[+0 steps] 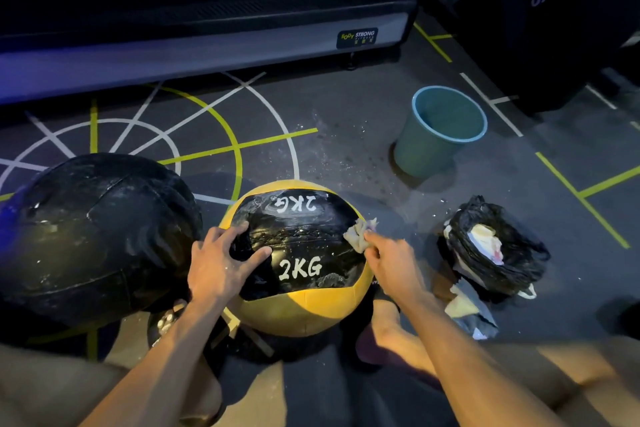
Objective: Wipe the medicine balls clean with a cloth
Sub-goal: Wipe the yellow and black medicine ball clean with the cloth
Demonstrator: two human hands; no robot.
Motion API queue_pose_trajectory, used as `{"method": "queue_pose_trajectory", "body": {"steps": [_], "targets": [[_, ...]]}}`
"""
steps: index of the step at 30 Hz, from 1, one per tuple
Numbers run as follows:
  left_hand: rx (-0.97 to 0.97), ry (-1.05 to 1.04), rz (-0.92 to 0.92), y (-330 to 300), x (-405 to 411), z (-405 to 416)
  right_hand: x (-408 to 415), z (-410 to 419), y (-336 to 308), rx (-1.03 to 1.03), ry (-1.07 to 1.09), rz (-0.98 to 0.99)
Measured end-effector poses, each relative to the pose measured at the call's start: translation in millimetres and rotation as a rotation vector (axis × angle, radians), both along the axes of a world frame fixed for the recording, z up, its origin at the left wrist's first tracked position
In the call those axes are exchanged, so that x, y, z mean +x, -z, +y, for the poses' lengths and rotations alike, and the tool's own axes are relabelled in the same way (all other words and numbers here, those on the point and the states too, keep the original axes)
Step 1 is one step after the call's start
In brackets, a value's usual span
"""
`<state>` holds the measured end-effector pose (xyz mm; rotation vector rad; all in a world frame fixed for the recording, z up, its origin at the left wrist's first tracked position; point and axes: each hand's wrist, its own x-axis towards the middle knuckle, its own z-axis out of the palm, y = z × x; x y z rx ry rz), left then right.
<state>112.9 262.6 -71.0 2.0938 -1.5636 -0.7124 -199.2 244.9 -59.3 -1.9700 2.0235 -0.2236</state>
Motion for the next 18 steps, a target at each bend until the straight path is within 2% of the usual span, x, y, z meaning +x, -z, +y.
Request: {"method": "queue_pose_trajectory", "body": {"steps": [3,6,9,10,12,18], "targets": [[-0.005,-0.017,0.009,4,6,-4,-13,-21,-17,0.013,0.157,-0.099],[-0.013,-0.012,0.022,6,7,-5,-17,-37,-37,-0.139,0.279,-0.102],[-0.021,-0.019,0.023,5,5,-5,4,-36,-43,-0.276,0.114,-0.172],[-0.015,-0.024,0.023,4,4,-5,10,-31,-36,-0.231,0.017,-0.164],[0.006,-0.035,0.026,2,3,-6,20,-14,-18,-0.009,-0.119,-0.033],[-0.014,-0.034,0.041,3,1,-4,-16,3,1,0.089,0.057,0.000]]}}
